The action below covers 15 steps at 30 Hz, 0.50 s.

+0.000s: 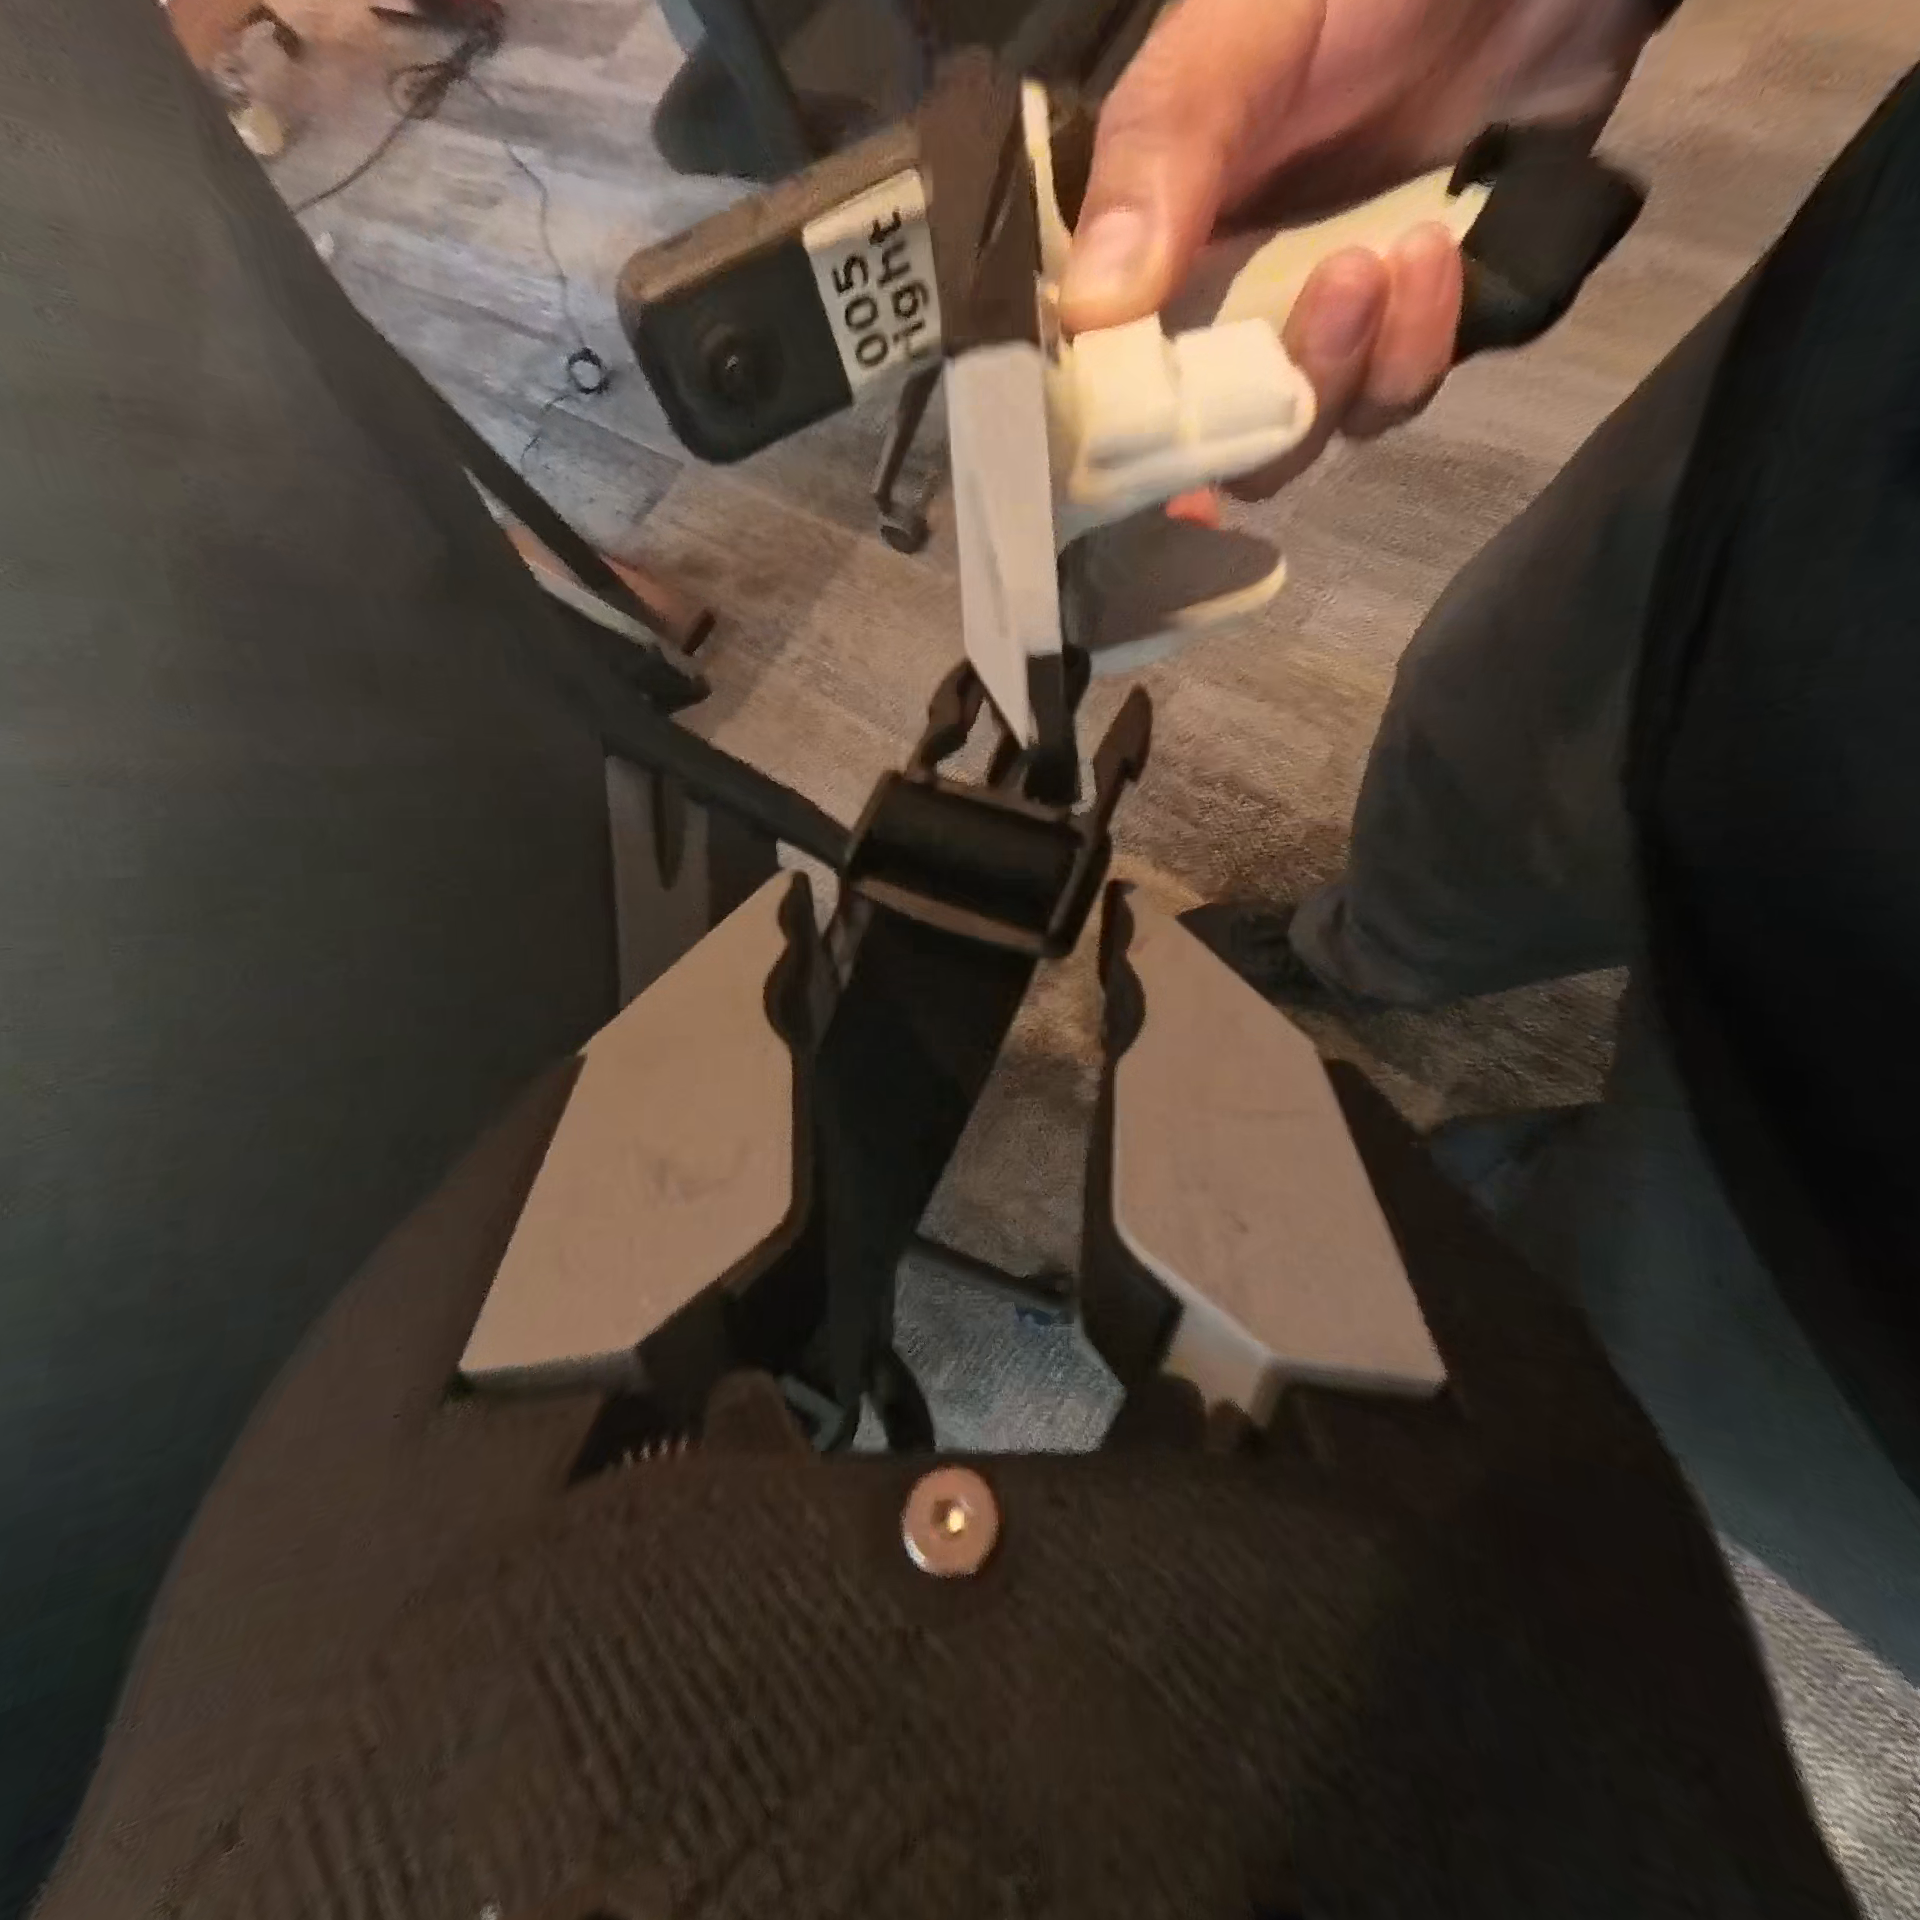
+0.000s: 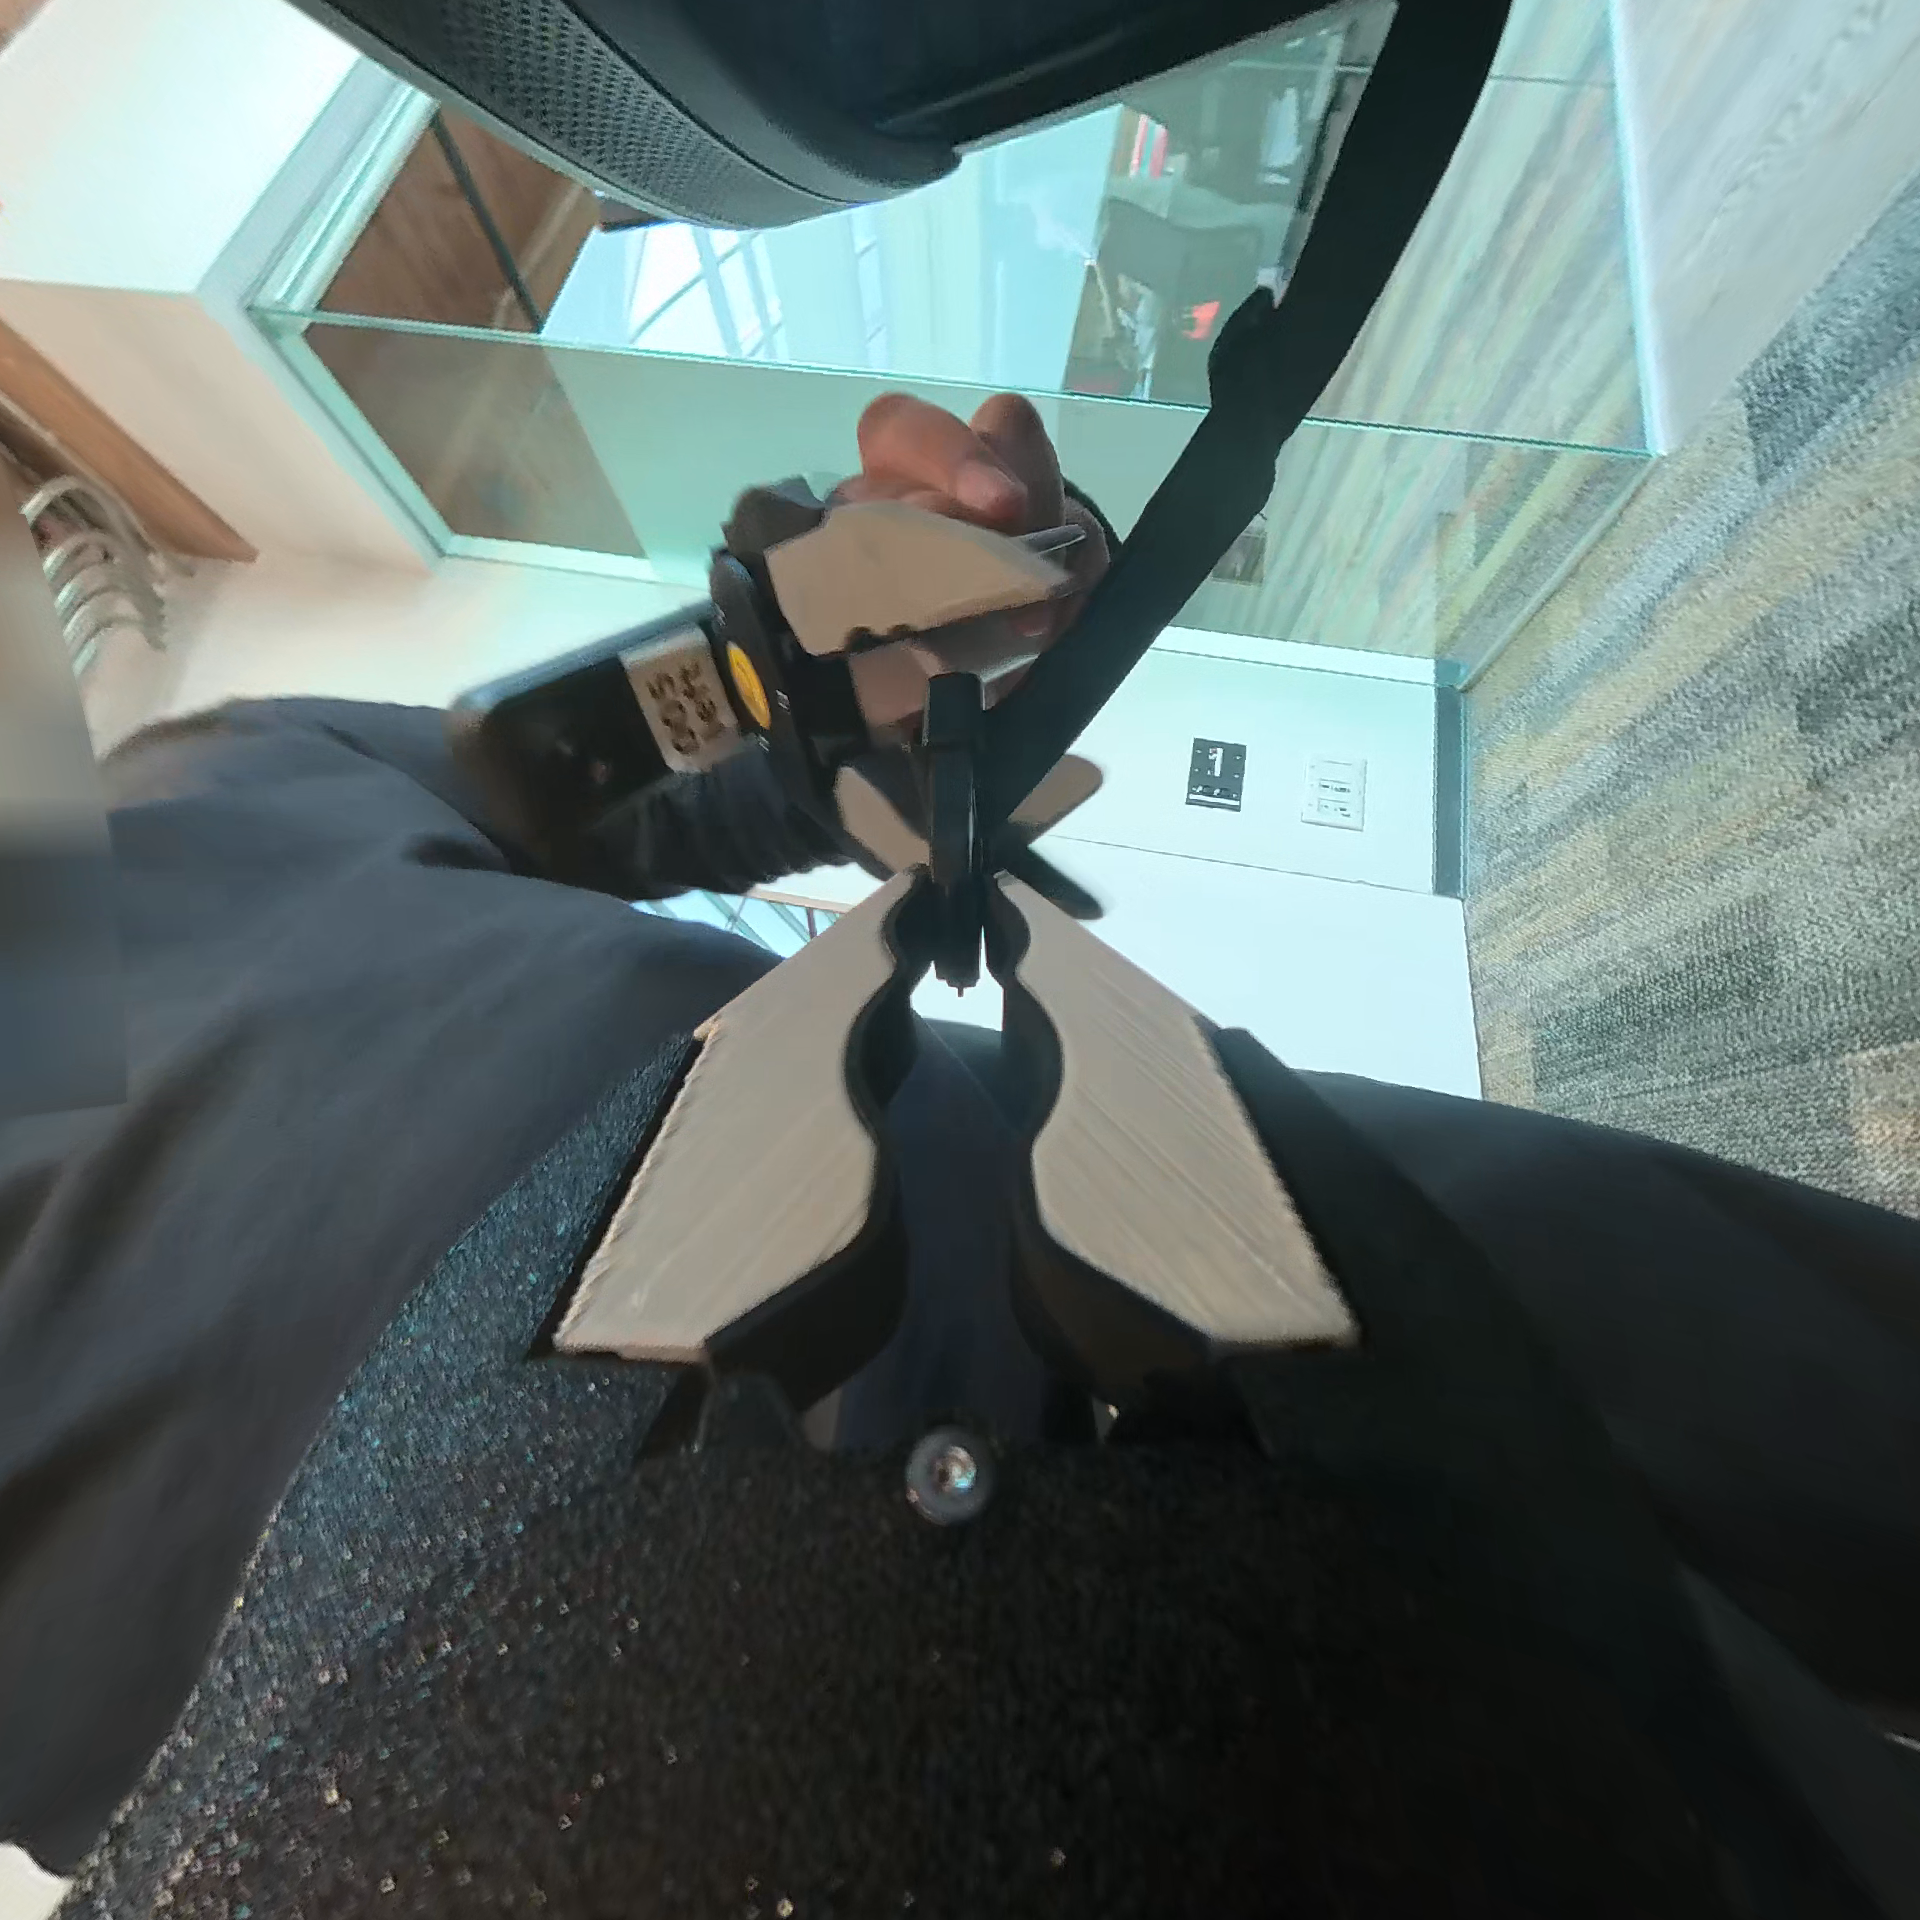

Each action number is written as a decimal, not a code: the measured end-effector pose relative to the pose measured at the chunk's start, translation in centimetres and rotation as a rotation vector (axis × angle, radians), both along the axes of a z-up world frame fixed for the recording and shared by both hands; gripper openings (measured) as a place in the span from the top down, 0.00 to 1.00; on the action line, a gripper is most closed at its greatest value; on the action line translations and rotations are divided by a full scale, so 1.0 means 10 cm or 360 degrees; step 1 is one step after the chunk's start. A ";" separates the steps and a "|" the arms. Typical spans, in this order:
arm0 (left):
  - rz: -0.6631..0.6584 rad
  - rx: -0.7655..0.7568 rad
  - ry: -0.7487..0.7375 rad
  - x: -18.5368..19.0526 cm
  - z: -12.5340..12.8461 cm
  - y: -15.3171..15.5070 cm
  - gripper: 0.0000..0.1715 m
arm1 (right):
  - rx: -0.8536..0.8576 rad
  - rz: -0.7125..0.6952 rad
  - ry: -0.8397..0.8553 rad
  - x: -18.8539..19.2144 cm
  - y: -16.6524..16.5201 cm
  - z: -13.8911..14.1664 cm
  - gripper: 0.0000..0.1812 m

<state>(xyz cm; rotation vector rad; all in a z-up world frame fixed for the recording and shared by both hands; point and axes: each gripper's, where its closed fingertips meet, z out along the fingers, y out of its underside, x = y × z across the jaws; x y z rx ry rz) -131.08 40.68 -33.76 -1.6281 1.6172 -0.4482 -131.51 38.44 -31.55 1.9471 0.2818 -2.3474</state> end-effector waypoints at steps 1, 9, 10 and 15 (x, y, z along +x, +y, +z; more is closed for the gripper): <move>-0.0024 -0.0033 -0.0009 0.04 0.02 -0.01 0.69 | 0.0008 -0.0001 0.0012 0.01 0.01 0.00 0.96; -0.0175 -0.0247 0.0194 0.10 -0.11 -0.04 0.75 | 0.0060 0.0009 0.0061 0.11 0.05 -0.14 0.96; -0.0158 -0.0223 0.0223 0.10 -0.12 -0.01 0.75 | 0.0066 -0.0003 0.0067 0.11 0.08 -0.15 0.96; -0.0026 -0.0167 0.0323 0.13 -0.22 0.11 0.74 | 0.0073 -0.0113 0.0068 0.27 0.32 -0.30 0.87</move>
